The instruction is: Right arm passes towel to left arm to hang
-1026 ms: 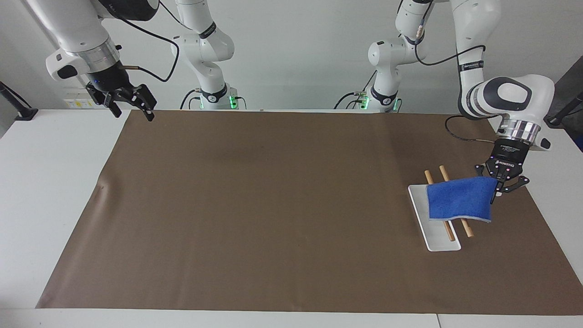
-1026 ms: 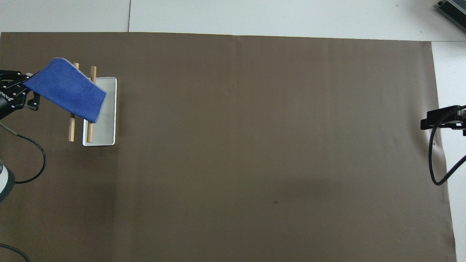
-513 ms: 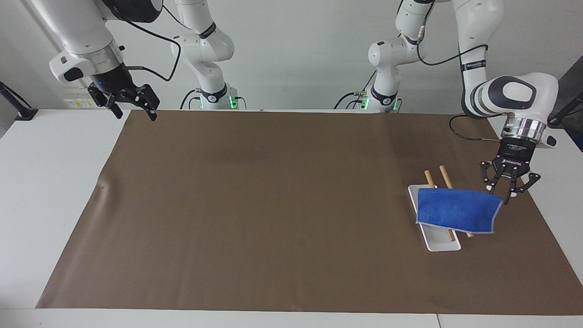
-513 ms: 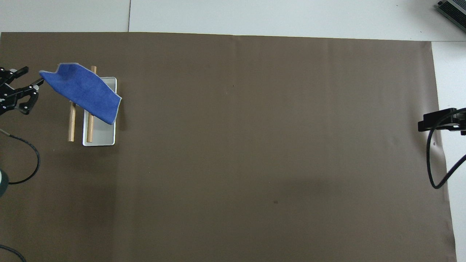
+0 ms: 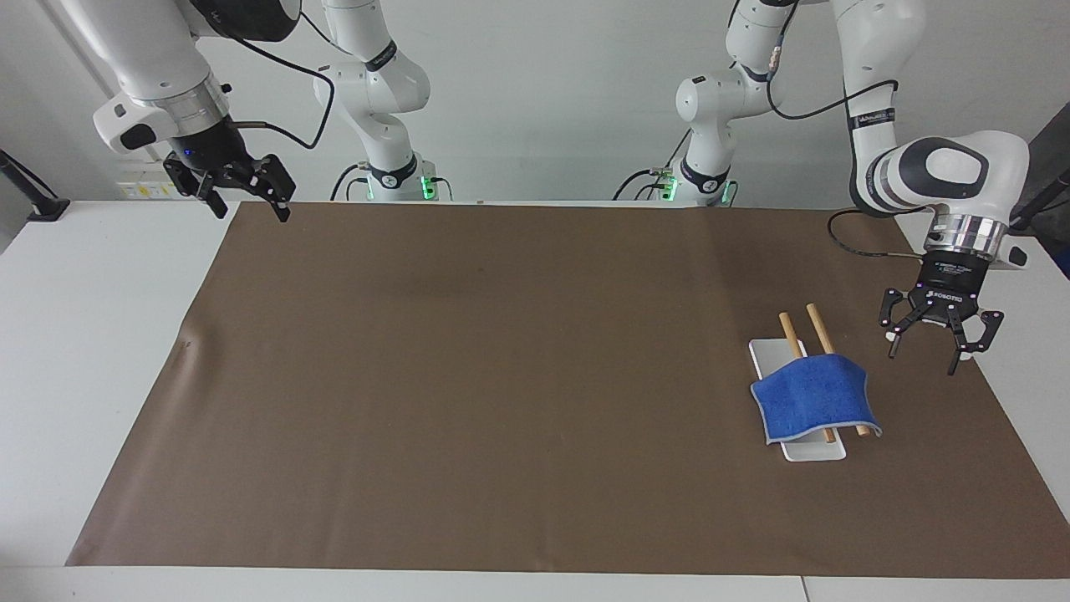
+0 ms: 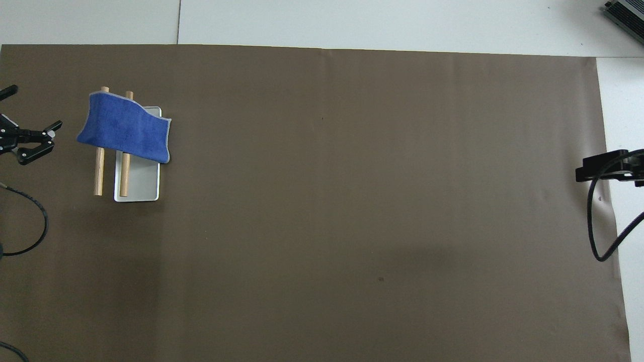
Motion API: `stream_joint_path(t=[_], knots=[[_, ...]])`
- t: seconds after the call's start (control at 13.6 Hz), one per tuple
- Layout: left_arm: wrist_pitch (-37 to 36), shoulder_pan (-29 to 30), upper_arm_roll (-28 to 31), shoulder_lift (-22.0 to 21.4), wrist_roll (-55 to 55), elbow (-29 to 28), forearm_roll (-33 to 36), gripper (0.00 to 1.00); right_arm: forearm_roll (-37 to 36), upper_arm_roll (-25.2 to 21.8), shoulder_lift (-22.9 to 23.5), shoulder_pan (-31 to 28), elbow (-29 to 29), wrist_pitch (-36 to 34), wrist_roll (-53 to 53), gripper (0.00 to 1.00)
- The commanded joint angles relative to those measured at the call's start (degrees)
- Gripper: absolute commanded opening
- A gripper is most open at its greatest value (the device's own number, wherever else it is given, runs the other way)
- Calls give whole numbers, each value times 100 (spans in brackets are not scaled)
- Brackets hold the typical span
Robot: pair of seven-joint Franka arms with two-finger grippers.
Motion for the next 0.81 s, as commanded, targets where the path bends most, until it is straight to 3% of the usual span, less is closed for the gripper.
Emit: stream_joint_path(t=[0.0, 0.37, 0.51, 0.73], knots=[[-352, 136, -53, -79, 2, 150, 712, 100, -79, 131, -20, -118, -43, -47, -54, 100], [-397, -311, -70, -158, -15, 352, 2416, 100, -79, 131, -29, -109, -69, -39, -54, 100], [-528, -566, -70, -167, -15, 492, 3469, 100, -79, 131, -29, -117, -69, -39, -54, 100], [-1440, -969, -97, -71, 11, 1159, 5139, 100, -88, 131, -20, -118, -43, -30, -54, 100]])
